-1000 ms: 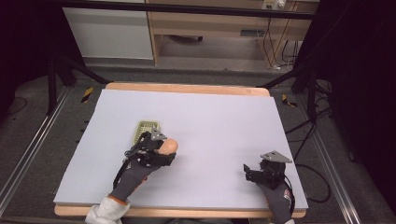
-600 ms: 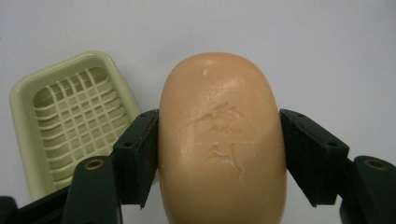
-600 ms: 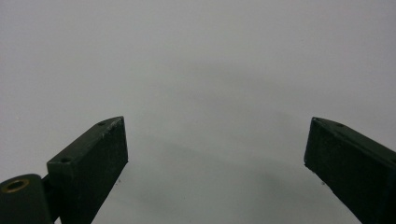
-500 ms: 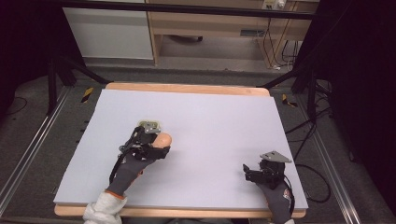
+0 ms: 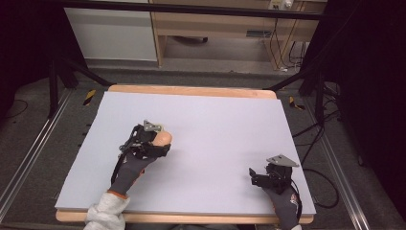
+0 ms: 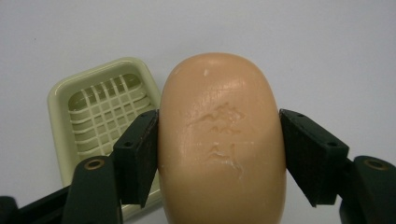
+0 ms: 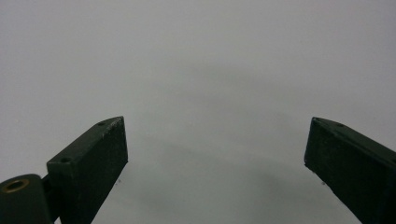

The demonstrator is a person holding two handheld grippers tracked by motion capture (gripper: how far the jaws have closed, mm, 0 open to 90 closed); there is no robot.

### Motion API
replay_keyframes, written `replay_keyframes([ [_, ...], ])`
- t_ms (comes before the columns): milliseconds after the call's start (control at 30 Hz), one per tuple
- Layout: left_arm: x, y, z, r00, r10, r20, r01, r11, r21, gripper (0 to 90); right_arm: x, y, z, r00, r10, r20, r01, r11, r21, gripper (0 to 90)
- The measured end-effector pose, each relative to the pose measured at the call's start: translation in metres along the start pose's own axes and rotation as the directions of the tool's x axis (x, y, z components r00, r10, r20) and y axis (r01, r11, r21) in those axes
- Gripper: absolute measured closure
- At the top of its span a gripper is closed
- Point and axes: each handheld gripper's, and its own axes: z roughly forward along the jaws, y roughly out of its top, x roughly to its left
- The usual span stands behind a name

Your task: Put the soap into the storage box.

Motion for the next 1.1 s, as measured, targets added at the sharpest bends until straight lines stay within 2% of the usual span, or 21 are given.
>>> replay_keyframes([
  [567,0.019,0.009,0.002,0.9987,-0.039,-0.032,0.038,0.9991,-0.02,31.7,0.0,0.0,0.001,1.0,-0.002,0.006,0.002,1.0,0.002,6.3],
  [700,0.023,0.013,0.008,0.9981,-0.046,-0.041,0.045,0.9988,-0.022,31.7,0.0,0.0,0.001,1.0,0.001,0.006,-0.001,1.0,0.002,6.3],
  [1100,0.037,0.009,0.018,0.9943,-0.084,-0.065,0.083,0.9964,-0.015,31.7,0.0,0.0,0.0,1.0,-0.003,0.0,0.003,1.0,0.001,6.3],
])
